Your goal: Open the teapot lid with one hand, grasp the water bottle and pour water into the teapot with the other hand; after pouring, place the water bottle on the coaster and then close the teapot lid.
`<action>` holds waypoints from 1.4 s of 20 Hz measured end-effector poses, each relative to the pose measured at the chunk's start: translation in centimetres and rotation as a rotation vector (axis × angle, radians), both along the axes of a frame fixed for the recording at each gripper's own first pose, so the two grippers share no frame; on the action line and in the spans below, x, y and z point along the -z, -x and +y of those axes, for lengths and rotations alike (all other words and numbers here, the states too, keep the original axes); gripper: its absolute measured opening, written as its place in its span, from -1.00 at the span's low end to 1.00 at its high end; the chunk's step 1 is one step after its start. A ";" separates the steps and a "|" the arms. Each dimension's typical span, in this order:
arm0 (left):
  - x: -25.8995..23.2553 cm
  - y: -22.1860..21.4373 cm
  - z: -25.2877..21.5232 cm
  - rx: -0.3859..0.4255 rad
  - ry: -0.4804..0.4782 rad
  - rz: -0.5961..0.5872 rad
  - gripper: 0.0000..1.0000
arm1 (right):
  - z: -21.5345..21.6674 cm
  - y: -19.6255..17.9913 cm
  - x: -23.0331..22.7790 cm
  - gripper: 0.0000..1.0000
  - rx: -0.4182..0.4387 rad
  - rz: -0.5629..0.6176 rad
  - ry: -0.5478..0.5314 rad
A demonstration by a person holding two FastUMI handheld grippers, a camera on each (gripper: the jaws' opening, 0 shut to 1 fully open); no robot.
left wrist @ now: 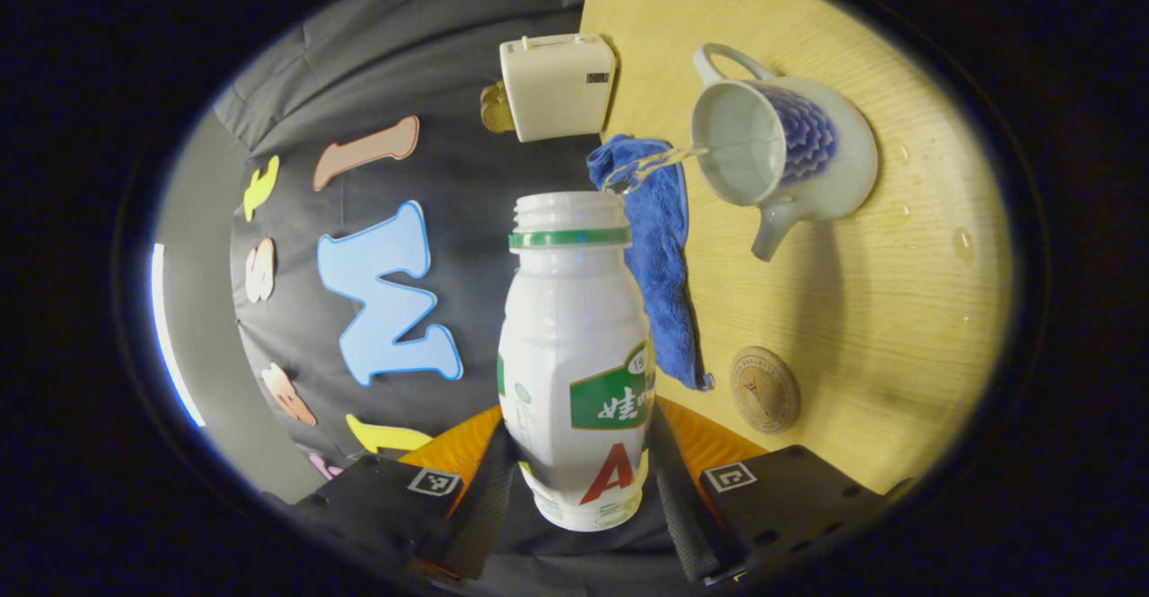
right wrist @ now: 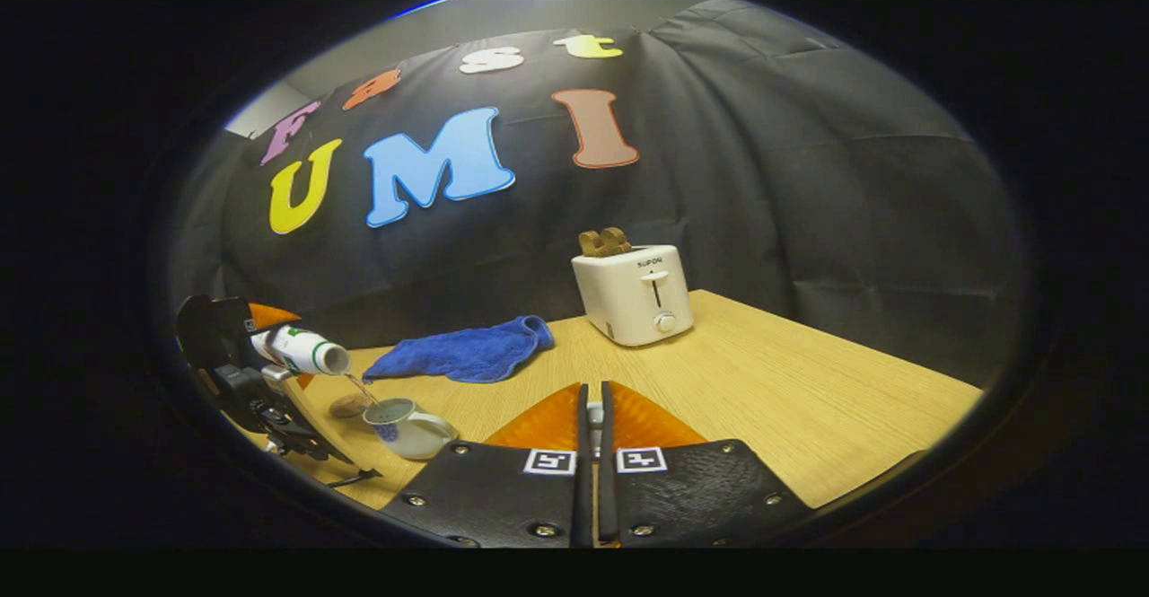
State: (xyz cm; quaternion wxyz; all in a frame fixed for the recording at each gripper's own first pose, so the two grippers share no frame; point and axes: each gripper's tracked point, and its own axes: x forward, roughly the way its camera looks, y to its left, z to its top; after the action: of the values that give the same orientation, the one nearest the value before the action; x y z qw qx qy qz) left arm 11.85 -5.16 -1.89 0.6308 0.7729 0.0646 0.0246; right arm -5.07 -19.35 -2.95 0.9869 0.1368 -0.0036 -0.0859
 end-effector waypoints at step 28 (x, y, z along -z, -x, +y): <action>-1.4 0.1 -0.3 0.000 -0.093 -0.021 0.79 | 0.1 0.2 0.0 -0.96 -0.008 -0.002 -0.009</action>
State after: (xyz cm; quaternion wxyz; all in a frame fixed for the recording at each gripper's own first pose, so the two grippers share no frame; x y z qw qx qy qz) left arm 11.77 -5.46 -0.47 0.5946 0.8012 0.0567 0.0358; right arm -5.31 -19.29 -2.93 0.9866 0.1412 -0.0036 -0.0821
